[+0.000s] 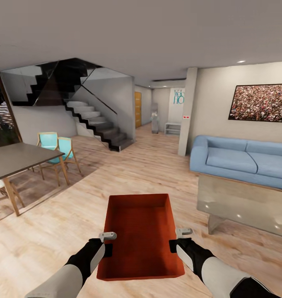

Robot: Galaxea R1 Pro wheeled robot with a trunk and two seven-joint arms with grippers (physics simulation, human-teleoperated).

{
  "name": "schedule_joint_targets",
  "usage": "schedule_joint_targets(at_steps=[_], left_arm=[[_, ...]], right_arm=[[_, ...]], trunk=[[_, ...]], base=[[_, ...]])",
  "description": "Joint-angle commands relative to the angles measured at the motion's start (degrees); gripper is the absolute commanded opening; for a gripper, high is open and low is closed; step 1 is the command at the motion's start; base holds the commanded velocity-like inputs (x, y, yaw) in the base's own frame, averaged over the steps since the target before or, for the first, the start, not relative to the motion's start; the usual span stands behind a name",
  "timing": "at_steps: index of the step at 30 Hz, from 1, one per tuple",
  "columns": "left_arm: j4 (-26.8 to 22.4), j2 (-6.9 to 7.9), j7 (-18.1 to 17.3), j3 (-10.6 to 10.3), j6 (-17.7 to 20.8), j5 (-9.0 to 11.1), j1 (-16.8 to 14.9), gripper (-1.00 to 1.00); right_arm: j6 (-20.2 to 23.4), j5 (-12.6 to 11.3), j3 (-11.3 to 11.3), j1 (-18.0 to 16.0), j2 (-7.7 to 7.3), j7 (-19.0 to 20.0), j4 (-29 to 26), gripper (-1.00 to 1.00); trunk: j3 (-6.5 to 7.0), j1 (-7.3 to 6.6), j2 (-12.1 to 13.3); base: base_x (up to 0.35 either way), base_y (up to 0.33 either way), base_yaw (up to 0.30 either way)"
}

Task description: Move the two storage containers from the living room to the garage. In the garage, place one container on the floor and stack the other container on top of it (either order is fine).

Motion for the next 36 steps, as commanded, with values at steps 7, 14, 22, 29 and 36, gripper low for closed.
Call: schedule_joint_targets(at_steps=[7, 14, 22, 29, 36], left_arm=[[0.09, 0.03, 1.45, -0.33, 0.55, -0.88, 0.05, -1.00], [0.09, 0.12, 1.44, -0.33, 0.55, -0.88, 0.05, -1.00], [0.09, 0.12, 1.44, -0.33, 0.55, -0.88, 0.05, -1.00], [0.09, 0.14, 1.44, -0.33, 0.55, -0.88, 0.05, -1.00], [0.09, 0.13, 1.44, -0.33, 0.55, -0.88, 0.05, -1.00]], right_arm=[[-1.30, -0.35, 1.02, -0.06, -0.04, -0.34, -1.18, -1.00], [-1.28, -0.35, 1.02, -0.06, -0.04, -0.34, -1.18, -1.00], [-1.27, -0.36, 1.02, -0.06, -0.06, -0.34, -1.18, -1.00], [-1.29, -0.38, 1.02, -0.06, -0.09, -0.34, -1.18, -1.00], [-1.27, -0.37, 1.02, -0.06, -0.09, -0.34, -1.18, -1.00]], trunk=[[-0.04, 0.05, -0.05], [-0.04, 0.05, -0.05], [-0.04, 0.05, -0.05], [-0.04, 0.05, -0.05], [-0.04, 0.05, -0.05]], base=[[0.322, 0.000, 0.000], [0.322, 0.000, 0.000], [0.322, 0.000, 0.000], [0.322, 0.000, 0.000], [0.322, 0.000, 0.000]])
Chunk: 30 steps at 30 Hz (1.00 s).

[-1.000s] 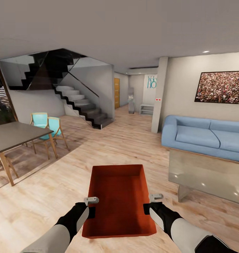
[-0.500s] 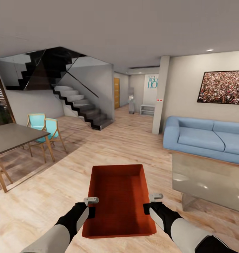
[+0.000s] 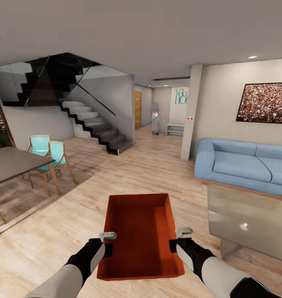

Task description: Move the two storage containers from the living room to the garage. In the garage, place one container on the floor and stack the other container on top of it (either order is fine).

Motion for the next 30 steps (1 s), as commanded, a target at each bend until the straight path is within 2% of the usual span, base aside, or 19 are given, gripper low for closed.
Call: schedule_joint_targets(at_steps=[1, 30], left_arm=[[0.19, 0.18, 1.44, -0.40, 0.51, -0.86, 0.03, -1.00], [0.19, 0.42, 1.44, -0.40, 0.60, -0.86, 0.03, -1.00]], right_arm=[[-1.41, -0.54, 1.09, -0.06, -0.04, -0.32, -0.97, -1.00], [-1.45, -0.55, 1.09, -0.06, -0.01, -0.32, -0.97, -1.00]], trunk=[[-0.04, 0.05, -0.05], [-0.04, 0.05, -0.05]], base=[[0.322, 0.000, 0.000], [0.322, 0.000, 0.000]])
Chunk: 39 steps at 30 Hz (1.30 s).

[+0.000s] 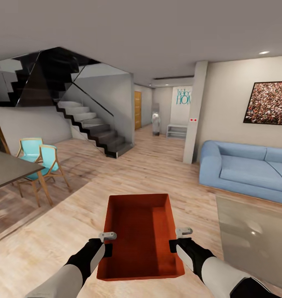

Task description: Move the two storage containers from the living room to the garage. In the garage, place one container on the floor and stack the other container on top of it (either order is fine).

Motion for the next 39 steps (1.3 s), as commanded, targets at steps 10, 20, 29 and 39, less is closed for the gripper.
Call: schedule_joint_targets(at_steps=[10, 20, 29, 39], left_arm=[[0.11, 0.57, 1.45, -0.43, 0.53, -0.78, 0.05, -1.00], [0.11, 0.57, 1.45, -0.43, 0.53, -0.78, 0.05, -1.00], [0.11, 0.57, 1.45, -0.43, 0.53, -0.78, 0.05, -1.00], [0.17, 0.57, 1.45, -0.43, 0.53, -0.78, 0.05, -1.00]], right_arm=[[-1.53, -0.56, 1.11, -0.05, -0.12, -0.32, -1.04, -1.00], [-1.53, -0.57, 1.11, -0.05, -0.12, -0.32, -1.04, -1.00], [-1.53, -0.57, 1.11, -0.05, -0.12, -0.32, -1.04, -1.00], [-1.53, -0.57, 1.11, -0.05, -0.12, -0.32, -1.04, -1.00]], trunk=[[-0.04, 0.05, -0.05], [-0.04, 0.05, -0.05], [-0.04, 0.05, -0.05], [-0.04, 0.05, -0.05]], base=[[0.322, 0.000, 0.000], [0.322, 0.000, 0.000], [0.322, 0.000, 0.000], [0.322, 0.000, 0.000]])
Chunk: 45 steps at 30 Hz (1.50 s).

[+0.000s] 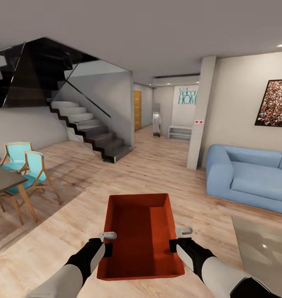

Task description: Move the two storage containers from the living room to the garage. In the garage, place one container on the floor and stack the other container on top of it (either order is fine).

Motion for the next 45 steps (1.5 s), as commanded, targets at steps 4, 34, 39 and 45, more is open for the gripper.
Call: schedule_joint_targets(at_steps=[4, 34, 39, 45], left_arm=[[0.37, 0.62, 1.36, -0.43, 0.49, -0.82, 0.03, -1.00], [0.40, 0.63, 1.27, -0.43, 0.49, -0.82, 0.03, -1.00], [0.40, 0.76, 1.27, -0.40, 0.49, -0.82, 0.03, -1.00], [0.40, 0.80, 1.27, -0.42, 0.49, -0.82, 0.03, -1.00]], right_arm=[[-1.55, -0.57, 1.10, -0.05, -0.04, -0.32, -0.86, -1.00], [-1.55, -0.57, 1.10, -0.05, -0.05, -0.32, -0.86, -1.00], [-1.55, -0.57, 1.10, -0.05, -0.04, -0.32, -0.86, -1.00], [-1.55, -0.57, 1.10, -0.05, -0.04, -0.32, -0.86, -1.00]], trunk=[[-0.03, 0.05, -0.05], [-0.03, 0.05, -0.05], [-0.03, 0.05, -0.05], [-0.03, 0.05, -0.05]], base=[[0.322, 0.000, 0.000], [0.322, 0.000, 0.000], [0.322, 0.000, 0.000], [0.322, 0.000, 0.000]])
